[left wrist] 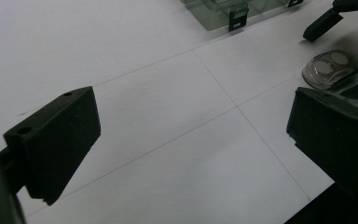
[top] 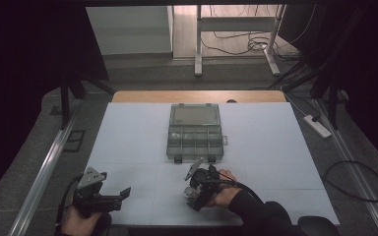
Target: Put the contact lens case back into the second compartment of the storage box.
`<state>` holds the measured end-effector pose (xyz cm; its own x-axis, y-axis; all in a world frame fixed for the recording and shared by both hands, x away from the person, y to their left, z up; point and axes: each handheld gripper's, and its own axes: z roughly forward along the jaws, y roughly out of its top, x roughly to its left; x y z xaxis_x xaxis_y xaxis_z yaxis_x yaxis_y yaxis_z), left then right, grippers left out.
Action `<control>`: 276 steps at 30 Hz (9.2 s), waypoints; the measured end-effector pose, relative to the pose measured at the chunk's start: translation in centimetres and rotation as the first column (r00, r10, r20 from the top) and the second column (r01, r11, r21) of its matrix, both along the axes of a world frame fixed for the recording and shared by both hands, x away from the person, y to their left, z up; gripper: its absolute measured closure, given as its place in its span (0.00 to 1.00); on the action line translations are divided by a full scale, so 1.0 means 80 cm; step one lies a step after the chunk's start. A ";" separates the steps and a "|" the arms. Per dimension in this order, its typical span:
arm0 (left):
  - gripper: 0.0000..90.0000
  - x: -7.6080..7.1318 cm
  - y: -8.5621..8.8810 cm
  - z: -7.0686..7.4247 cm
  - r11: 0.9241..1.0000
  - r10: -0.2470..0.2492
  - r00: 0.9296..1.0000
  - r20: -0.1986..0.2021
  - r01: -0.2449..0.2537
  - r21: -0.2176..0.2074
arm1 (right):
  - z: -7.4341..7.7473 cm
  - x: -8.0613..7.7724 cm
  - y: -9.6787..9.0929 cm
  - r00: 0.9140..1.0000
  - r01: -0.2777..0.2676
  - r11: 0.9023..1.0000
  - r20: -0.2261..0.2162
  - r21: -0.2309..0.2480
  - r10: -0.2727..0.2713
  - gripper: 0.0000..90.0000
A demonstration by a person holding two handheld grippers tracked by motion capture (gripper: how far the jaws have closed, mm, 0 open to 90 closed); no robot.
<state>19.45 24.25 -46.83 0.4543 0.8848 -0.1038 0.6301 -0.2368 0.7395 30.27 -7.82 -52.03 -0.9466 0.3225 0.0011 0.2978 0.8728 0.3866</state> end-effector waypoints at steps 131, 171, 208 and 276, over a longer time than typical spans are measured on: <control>0.03 0.000 0.001 0.000 1.000 -0.001 1.000 0.003 0.001 -0.006 | 0.058 0.183 0.039 0.837 0.520 0.807 0.019 0.279 -0.546 0.55; 0.03 0.000 0.000 0.000 1.000 -0.005 1.000 0.006 0.005 0.003 | 0.044 0.197 0.057 0.796 0.573 0.779 0.053 0.256 -0.603 0.47; 0.03 0.000 0.000 0.000 1.000 -0.004 1.000 0.004 0.004 0.004 | 0.058 0.170 0.022 0.895 0.432 0.864 -0.009 0.257 -0.445 0.22; 0.03 0.000 0.000 -0.001 1.000 0.003 1.000 0.000 -0.003 -0.001 | 0.079 0.063 -0.080 0.964 0.253 0.913 -0.009 0.320 -0.264 0.00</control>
<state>19.42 24.28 -46.89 0.4513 0.8863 -0.1045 0.6308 -0.2339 0.7398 35.33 -14.19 -45.74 -0.8315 0.5441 0.1125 0.4784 0.5982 0.6429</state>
